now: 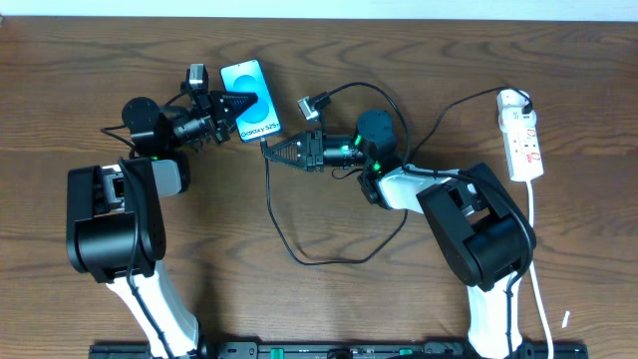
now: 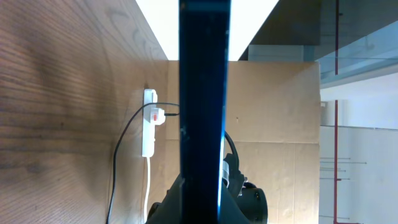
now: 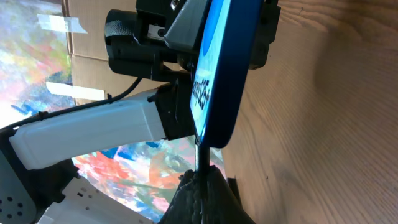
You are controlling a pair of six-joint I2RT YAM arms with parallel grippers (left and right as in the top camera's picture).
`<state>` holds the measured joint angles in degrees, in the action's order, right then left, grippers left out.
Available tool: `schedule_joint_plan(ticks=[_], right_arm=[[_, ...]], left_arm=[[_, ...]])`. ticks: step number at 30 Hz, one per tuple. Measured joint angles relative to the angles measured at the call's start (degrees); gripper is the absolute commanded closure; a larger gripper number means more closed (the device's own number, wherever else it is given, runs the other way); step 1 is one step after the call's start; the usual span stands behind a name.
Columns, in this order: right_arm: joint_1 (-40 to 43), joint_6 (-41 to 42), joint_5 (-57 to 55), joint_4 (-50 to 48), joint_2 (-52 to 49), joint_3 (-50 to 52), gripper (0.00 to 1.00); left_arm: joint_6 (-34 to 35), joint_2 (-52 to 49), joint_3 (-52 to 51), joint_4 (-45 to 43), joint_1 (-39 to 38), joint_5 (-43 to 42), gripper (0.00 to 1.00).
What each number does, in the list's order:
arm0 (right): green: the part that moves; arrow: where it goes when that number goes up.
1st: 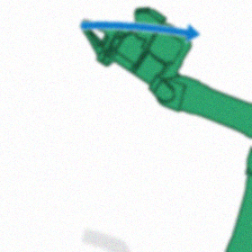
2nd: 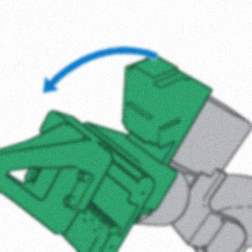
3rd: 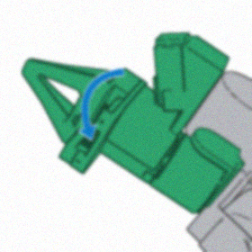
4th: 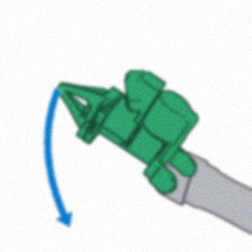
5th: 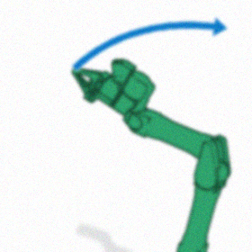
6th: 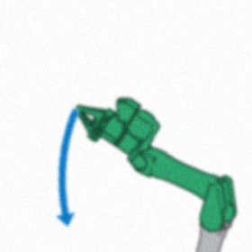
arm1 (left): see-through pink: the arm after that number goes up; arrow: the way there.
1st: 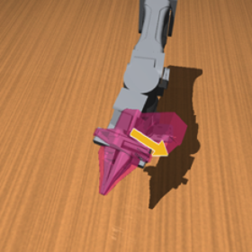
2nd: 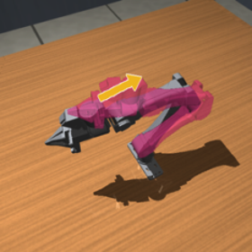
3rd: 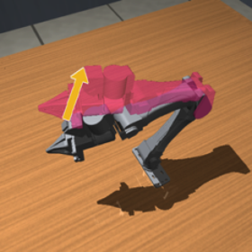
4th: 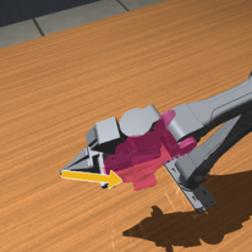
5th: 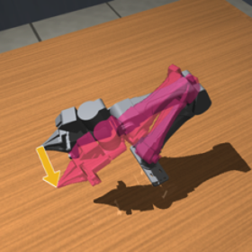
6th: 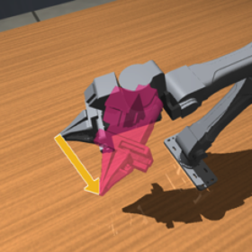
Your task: Plug charger to phone and switch on socket
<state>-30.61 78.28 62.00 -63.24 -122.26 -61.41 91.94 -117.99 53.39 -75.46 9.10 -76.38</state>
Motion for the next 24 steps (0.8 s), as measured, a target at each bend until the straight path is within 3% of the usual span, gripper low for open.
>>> schedule_joint_plan(ticks=[24], right_arm=[[0.00, -0.90, -0.17, 0.00, 0.00, 0.00, 0.99]], left_arm=[[0.00, 0.00, 0.00, -0.04, 0.00, 0.00, 0.93]])
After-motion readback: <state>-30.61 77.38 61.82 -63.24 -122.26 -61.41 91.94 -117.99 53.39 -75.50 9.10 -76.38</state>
